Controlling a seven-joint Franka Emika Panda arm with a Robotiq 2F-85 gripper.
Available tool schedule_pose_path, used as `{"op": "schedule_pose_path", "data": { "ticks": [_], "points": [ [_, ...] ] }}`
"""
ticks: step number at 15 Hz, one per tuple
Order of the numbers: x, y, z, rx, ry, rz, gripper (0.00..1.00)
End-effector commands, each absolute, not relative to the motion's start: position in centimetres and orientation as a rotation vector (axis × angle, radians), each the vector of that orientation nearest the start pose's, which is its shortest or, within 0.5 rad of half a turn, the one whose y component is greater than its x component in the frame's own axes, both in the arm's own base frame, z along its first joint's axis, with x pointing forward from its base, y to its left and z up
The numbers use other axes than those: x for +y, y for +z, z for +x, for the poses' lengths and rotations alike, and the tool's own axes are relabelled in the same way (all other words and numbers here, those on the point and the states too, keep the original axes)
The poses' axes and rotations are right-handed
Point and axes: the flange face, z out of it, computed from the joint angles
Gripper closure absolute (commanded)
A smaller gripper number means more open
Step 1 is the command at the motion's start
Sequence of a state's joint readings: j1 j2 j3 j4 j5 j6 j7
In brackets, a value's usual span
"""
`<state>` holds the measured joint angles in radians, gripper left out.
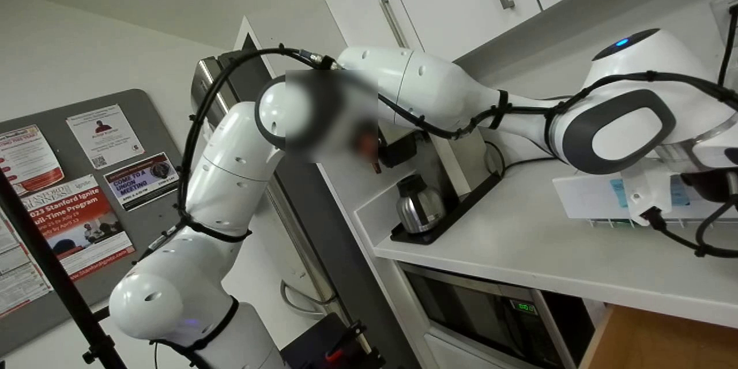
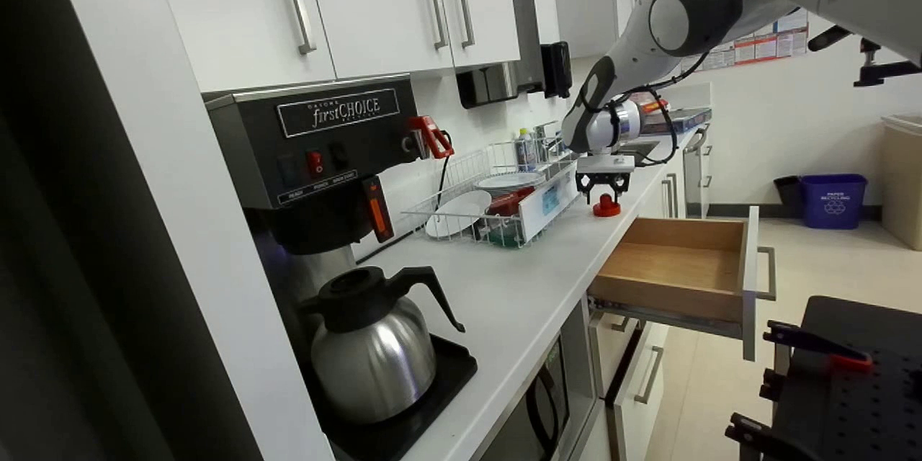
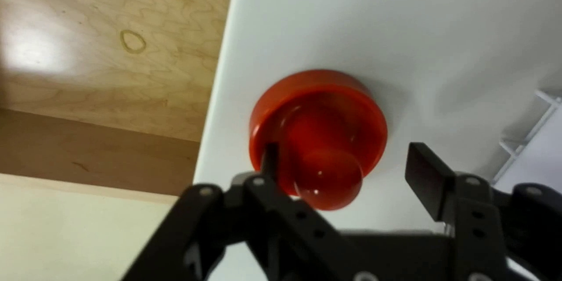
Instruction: Move the red object to the right
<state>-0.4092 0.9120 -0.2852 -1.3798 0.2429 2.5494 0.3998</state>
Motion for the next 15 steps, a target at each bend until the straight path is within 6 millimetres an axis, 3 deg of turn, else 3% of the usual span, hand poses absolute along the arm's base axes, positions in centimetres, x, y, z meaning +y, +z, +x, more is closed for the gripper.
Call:
{"op": "schedule_pose_path", "data": {
  "ticks": [1, 4, 9, 15],
  "points": [
    [-43.2, 23.1, 61.4, 1.676, -0.441, -2.693, 0.00],
    [-41.9, 26.6, 60.1, 1.617, -0.462, -2.734, 0.00],
    [-38.9, 32.7, 56.2, 1.436, -0.351, -2.884, 0.00],
    [-35.0, 37.0, 52.0, 1.262, -0.185, -3.072, 0.00]
  ]
}}
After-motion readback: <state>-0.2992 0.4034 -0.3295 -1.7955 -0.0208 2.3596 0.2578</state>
